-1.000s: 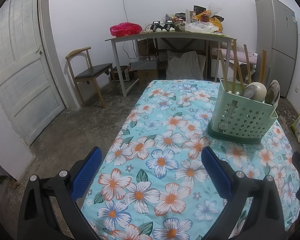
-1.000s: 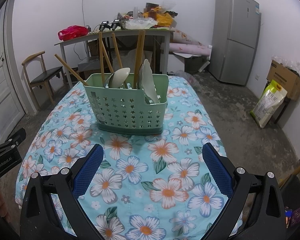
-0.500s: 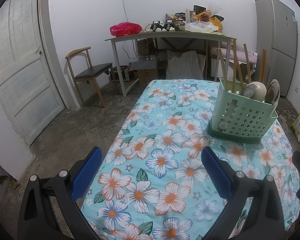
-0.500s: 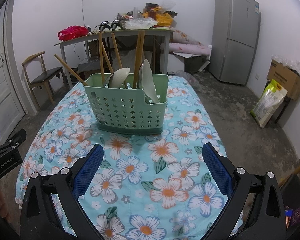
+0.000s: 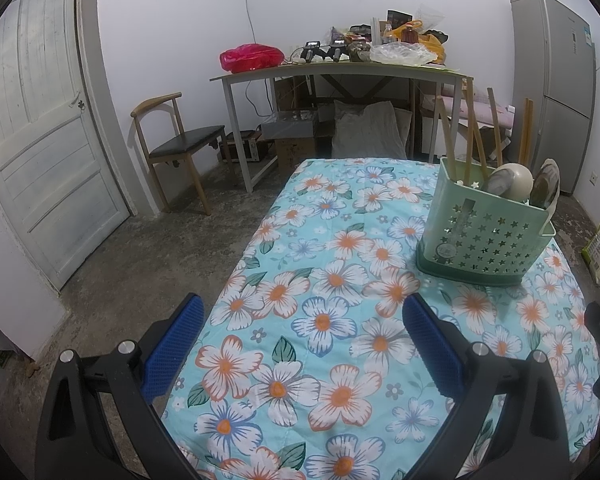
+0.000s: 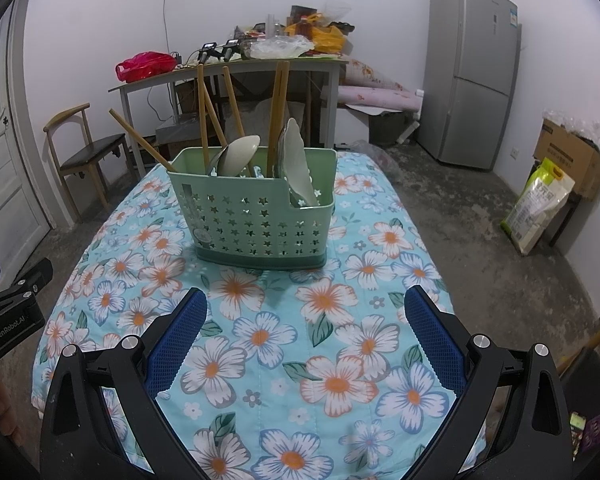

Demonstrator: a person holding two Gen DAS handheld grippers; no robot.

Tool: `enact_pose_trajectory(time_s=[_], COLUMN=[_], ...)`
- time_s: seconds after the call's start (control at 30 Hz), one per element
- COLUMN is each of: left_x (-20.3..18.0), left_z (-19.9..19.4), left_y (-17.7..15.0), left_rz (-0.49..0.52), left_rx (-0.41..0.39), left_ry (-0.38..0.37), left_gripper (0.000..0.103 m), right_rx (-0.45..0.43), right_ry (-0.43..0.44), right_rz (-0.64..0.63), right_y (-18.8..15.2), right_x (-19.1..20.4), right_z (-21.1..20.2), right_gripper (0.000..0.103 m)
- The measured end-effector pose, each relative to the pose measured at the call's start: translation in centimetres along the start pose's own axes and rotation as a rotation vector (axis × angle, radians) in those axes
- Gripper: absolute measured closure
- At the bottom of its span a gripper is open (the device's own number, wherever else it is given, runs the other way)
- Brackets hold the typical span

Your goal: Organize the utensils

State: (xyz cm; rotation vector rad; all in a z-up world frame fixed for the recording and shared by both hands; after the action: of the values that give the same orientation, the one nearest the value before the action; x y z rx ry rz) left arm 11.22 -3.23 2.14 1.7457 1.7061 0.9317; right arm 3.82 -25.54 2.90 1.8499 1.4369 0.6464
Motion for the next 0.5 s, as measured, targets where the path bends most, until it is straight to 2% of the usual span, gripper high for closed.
enact_pose_trajectory(time_s=[0.5], left_x=[0.04], left_z=[-0.02], left_y=[0.03], left_rz=[0.0], left_rx=[-0.001], left_ry=[0.0], left_gripper=[0.006], right_rx=[-0.004], right_ry=[-0.001], right_rz=[-0.001], right_y=[0.05], right_x=[0.05], right_z=[-0.12], right_gripper=[0.008])
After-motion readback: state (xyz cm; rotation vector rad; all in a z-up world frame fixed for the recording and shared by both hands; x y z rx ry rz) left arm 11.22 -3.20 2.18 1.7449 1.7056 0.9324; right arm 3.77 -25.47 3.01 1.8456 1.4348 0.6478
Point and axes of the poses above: each gripper's, at about its wrist camera, not at the fingertips, and z roughly the way its jaws point, x to its left, y to its top, the point moved 2 cm from there along z, roughly the way its jaws point, and after that the axes turned 1 degree about z, right-handed, at the moved point
